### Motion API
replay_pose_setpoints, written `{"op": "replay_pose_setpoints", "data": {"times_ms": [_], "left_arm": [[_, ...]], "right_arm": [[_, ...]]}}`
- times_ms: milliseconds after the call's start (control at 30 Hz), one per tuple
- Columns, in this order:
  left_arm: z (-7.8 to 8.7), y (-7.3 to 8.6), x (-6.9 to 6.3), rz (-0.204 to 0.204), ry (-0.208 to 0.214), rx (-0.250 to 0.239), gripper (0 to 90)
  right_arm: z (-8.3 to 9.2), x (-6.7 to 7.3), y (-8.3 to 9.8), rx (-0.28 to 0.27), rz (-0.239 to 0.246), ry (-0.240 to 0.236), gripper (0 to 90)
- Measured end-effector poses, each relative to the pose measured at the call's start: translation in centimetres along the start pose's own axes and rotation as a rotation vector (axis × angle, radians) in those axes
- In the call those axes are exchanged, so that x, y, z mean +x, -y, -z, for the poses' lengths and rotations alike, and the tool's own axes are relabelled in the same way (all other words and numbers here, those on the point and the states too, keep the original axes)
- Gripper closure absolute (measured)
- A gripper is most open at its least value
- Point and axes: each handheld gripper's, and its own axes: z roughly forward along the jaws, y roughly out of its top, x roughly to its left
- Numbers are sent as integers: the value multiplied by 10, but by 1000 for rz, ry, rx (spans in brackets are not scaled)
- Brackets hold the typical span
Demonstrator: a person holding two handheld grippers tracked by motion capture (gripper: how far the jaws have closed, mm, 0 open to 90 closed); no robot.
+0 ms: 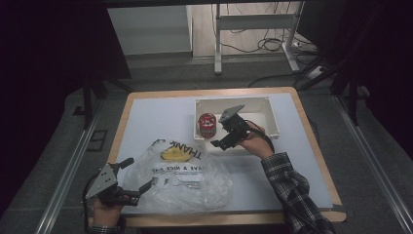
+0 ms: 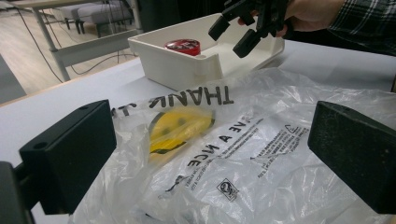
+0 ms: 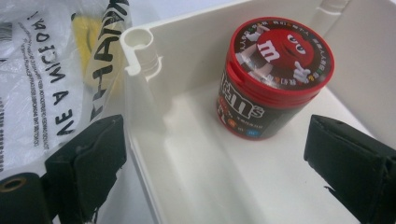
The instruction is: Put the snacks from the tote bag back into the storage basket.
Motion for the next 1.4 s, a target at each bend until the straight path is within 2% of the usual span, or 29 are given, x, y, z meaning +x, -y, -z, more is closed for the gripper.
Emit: {"op": "replay_pose_setpoints", "data": {"times_ms": [300,667,1033,1400], "left_arm": [[0,0,0,-1,1,0,10],[0,0,-1,-3,2,-1,11],[1,-1,-1,-4,2,-5,13],[1,-1,-1,-2,2,-7,13]], "right_arm": [[5,-1,11,11,-20,1,60],[12,10,11,-11,-4,-13,59],[21,22,18,-25,9,-23,59],[33,32,31,-40,-6,-23,59]]}}
